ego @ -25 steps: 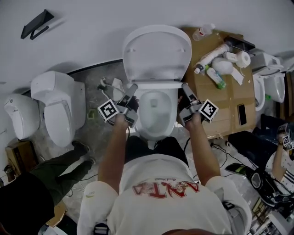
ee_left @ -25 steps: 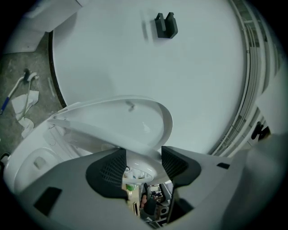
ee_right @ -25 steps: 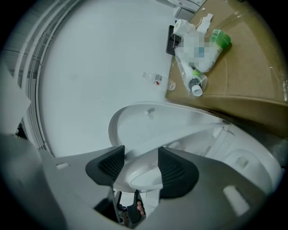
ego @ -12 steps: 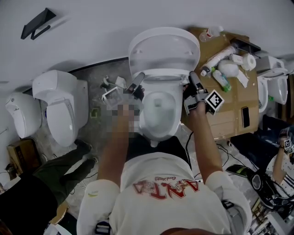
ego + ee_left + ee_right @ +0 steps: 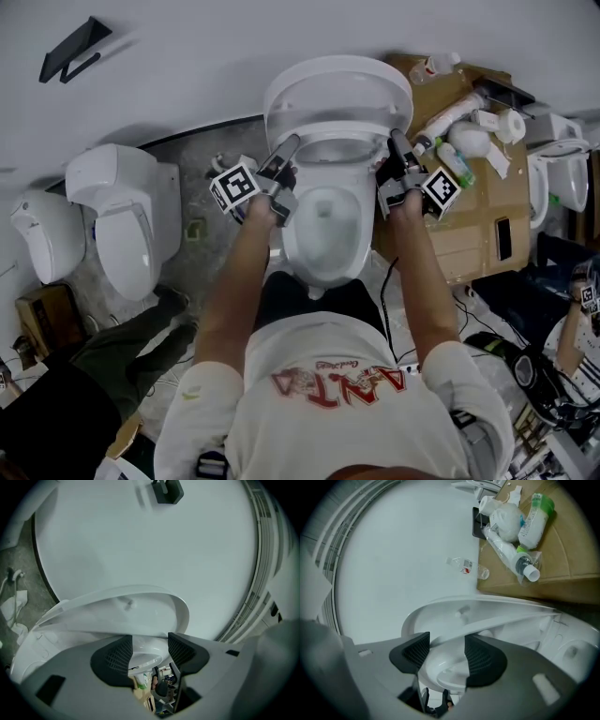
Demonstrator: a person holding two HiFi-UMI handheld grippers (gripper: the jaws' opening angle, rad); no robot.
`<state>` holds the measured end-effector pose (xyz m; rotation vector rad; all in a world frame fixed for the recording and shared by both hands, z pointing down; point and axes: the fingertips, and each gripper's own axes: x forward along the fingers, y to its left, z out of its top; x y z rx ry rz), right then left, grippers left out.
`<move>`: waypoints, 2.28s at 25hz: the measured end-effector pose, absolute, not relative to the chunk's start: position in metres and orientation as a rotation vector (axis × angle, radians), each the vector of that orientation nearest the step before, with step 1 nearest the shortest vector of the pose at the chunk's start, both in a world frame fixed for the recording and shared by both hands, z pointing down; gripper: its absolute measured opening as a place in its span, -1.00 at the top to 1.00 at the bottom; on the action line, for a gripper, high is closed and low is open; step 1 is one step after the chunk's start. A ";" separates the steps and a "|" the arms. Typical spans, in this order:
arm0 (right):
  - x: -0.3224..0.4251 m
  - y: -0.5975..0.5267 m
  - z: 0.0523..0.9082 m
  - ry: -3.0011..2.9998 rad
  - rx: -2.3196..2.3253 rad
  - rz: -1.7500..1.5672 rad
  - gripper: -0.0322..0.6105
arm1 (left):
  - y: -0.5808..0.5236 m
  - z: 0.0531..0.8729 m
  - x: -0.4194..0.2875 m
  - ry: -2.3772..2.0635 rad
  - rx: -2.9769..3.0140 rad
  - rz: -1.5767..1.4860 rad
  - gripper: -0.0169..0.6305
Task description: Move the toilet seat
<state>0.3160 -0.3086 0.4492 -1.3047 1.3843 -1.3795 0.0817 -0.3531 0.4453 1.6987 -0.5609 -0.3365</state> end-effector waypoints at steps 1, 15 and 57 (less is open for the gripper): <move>0.316 -0.310 0.449 1.383 -1.305 -1.384 0.19 | -0.355 0.446 0.082 -0.569 1.704 -0.337 0.20; 0.311 -0.282 0.428 1.518 -1.290 -1.354 0.78 | -0.321 0.421 0.071 -0.583 1.858 -0.243 0.25; 0.172 -0.040 0.132 2.542 -1.491 -0.258 0.89 | -0.066 0.140 -0.036 -1.071 2.759 -0.145 0.92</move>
